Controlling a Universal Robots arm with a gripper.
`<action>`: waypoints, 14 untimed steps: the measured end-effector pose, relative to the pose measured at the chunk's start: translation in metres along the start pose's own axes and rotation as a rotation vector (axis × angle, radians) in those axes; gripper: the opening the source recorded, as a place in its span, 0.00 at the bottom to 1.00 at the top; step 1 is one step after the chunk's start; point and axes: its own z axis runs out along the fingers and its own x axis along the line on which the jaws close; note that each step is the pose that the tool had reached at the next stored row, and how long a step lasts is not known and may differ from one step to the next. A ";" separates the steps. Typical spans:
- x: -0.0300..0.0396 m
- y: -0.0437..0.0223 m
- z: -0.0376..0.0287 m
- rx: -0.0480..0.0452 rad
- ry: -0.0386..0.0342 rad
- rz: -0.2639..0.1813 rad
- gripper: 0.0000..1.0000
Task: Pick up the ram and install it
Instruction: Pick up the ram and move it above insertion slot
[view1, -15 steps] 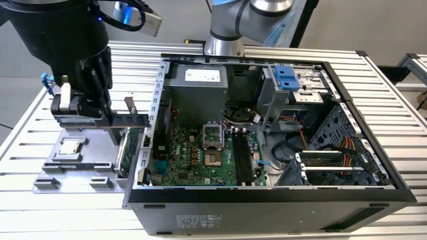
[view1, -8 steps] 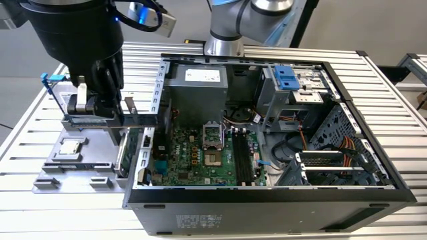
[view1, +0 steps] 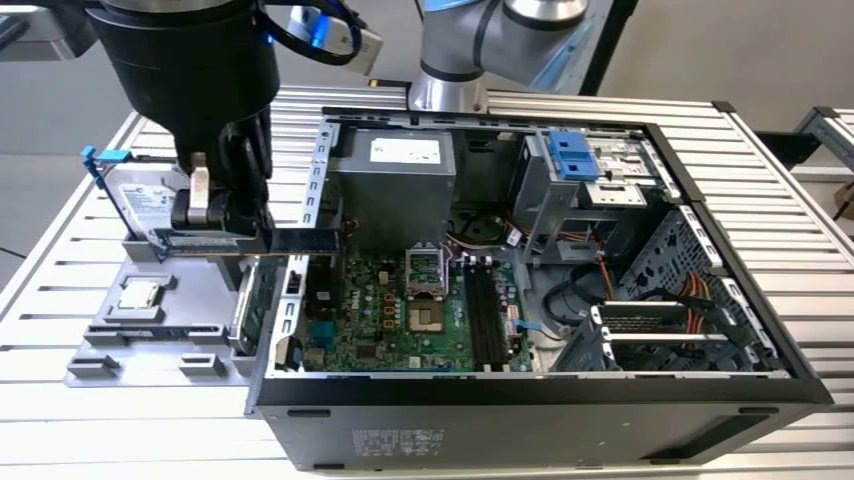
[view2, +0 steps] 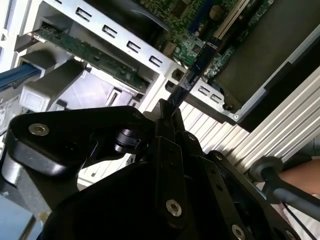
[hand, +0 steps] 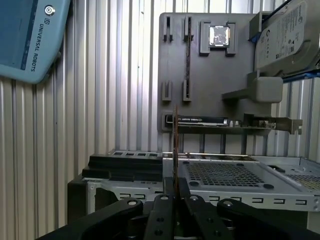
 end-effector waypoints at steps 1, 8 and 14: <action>0.0000 -0.0021 0.0000 0.0000 0.0000 0.000 0.00; 0.0002 -0.0155 -0.0001 0.0000 0.0000 0.000 0.00; 0.0003 -0.0265 -0.0001 0.0000 0.0000 0.000 0.00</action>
